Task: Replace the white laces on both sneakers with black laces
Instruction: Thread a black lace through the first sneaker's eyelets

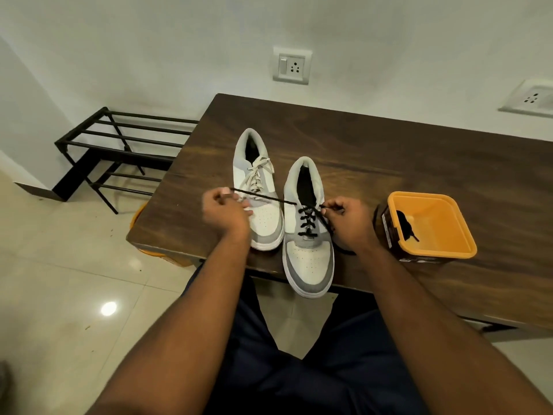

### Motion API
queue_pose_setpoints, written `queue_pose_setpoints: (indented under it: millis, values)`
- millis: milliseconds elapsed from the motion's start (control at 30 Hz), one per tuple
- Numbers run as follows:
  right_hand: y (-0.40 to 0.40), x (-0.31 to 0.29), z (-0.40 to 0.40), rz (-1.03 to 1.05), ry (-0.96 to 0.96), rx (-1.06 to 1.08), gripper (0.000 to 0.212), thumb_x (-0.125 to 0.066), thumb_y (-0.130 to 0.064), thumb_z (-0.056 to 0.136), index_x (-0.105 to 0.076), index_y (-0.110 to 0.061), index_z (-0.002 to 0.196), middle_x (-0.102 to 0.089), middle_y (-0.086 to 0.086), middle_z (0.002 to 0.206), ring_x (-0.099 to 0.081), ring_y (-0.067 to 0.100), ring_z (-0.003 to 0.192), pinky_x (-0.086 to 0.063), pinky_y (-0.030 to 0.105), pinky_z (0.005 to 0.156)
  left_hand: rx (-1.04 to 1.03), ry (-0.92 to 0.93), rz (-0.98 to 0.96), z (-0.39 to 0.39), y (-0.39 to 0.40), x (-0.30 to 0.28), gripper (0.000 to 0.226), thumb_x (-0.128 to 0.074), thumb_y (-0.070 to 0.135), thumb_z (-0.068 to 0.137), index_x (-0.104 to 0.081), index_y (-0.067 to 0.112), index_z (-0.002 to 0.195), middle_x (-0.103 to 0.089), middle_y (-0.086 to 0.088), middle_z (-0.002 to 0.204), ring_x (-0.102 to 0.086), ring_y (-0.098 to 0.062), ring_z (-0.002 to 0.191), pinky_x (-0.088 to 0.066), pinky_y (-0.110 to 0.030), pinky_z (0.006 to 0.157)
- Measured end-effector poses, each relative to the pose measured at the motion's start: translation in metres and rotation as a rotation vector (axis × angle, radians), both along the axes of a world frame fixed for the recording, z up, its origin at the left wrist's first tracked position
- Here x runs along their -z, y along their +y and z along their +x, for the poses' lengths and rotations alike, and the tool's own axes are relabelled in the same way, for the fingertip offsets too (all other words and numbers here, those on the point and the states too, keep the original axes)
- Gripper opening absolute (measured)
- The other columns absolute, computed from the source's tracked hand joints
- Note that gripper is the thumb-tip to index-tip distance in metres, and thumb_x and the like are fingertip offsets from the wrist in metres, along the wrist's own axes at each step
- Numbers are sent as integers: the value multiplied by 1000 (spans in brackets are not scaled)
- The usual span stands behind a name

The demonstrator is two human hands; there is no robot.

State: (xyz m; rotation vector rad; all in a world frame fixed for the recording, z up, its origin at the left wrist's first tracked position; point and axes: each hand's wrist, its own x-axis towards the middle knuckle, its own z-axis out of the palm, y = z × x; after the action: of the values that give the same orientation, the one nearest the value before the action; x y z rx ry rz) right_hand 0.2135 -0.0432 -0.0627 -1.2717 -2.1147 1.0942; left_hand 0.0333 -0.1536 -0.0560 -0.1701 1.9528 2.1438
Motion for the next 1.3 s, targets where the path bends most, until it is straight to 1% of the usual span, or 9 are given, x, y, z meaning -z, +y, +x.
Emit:
queue_pose_setpoints:
  millis: [100,167,333,533,700,833,1000,1100,1300]
  values:
    - [0,-1,-1,-1,6,17,15,-67,-15,88,-67,-26,79,-67,-10,73,-64,11,72,-52,29,72,-166,167,-80,-4,-15,1,14,-54,6,97,-50,11,109,-63,-7,86,-63,-14,69,-56,-27,60]
    - [-1,-1,-1,-19,18,20,16,-67,-14,88,-67,-26,78,-67,-10,74,-64,12,74,-52,28,72,61,308,-253,22,-20,5,21,-64,22,94,-50,13,107,-59,1,77,-58,-10,66,-49,-20,58]
    - [1,3,0,-111,75,17,13,-61,-11,92,-72,-18,93,-70,-5,81,-67,14,79,-53,30,77,679,-94,-243,66,-1,12,40,-62,42,94,-60,4,79,-61,-7,60,-54,-21,45,-41,-26,42]
    - [1,11,11,-319,49,37,23,-49,0,97,-64,-9,112,-65,-1,82,-58,10,68,-46,22,56,512,-301,6,63,25,2,26,-66,19,94,-55,10,73,-49,-6,59,-44,-14,46,-39,-23,42]
    - [0,15,13,-250,11,47,23,-61,-3,90,-61,-23,78,-65,-1,75,-58,12,65,-48,25,53,267,-261,232,47,22,-5,13,-55,11,100,-54,4,88,-53,-6,66,-52,-13,53,-51,-27,50]
    - [4,18,15,-260,44,75,13,-64,-20,90,-61,-22,78,-58,2,65,-51,17,57,-43,29,53,-15,-201,230,21,15,-2,16,-52,18,101,-52,10,87,-60,-15,84,-62,-18,65,-61,-34,65]
    - [-2,13,22,-531,280,7,32,-56,-1,93,-59,-18,119,-64,3,87,-58,12,65,-49,27,56,397,-253,188,56,9,9,22,-66,31,93,-65,9,93,-69,-6,78,-67,-16,69,-59,-30,66]
    - [-3,17,27,-532,271,-20,44,-50,16,86,-63,-18,111,-70,-1,89,-63,10,72,-51,23,59,510,-91,54,70,14,21,13,-74,26,87,-73,13,89,-75,-7,89,-72,-24,90,-58,-45,87]
    - [-2,17,21,-375,132,34,14,-65,4,86,-65,-9,84,-64,4,73,-57,13,63,-52,18,55,411,-134,-7,64,30,13,7,-69,17,91,-68,13,85,-71,-7,85,-66,-24,80,-58,-46,84]
